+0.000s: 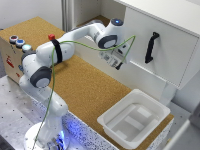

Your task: Push the door to the left

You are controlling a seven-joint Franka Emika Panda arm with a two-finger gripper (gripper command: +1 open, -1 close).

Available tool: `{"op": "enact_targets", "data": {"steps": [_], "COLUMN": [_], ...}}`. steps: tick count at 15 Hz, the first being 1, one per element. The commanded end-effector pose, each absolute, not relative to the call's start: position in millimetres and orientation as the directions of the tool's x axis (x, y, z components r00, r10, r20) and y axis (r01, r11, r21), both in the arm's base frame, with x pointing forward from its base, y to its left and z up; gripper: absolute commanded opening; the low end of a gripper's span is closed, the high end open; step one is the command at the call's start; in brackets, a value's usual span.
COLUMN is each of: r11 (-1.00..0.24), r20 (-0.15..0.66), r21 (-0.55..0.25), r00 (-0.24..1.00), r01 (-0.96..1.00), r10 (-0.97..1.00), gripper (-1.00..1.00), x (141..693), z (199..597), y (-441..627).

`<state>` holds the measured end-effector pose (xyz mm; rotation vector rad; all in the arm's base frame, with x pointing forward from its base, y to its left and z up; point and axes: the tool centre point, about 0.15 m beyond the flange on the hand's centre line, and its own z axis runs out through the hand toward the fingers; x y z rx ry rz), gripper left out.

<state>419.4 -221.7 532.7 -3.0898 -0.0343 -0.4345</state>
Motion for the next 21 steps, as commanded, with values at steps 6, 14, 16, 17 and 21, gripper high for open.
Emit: {"op": "enact_targets", "data": {"steps": [6, 14, 16, 17, 21], "r11": [-0.976, -0.975, -0.979, -0.980, -0.989], "r20": [0.223, 0.332, 0.325, 0.315, 0.277], "r21": [-0.066, -0.093, -0.102, -0.108, -0.113], "r00": [0.957, 0.930, 0.936, 0.940, 0.959], "r01": [0.207, 0.200, 0.177, 0.169, 0.099], "r10": [0.188, 0.159, 0.135, 0.128, 0.064], "gripper": [1.00, 1.00, 1.00, 1.00, 1.00], "x": [487.8, 533.7, 536.7, 538.3, 550.2], "z": [568.6, 589.7, 593.3, 592.0, 585.6], "y": [-337.7, -328.6, -321.6, -318.0, -303.9]}}
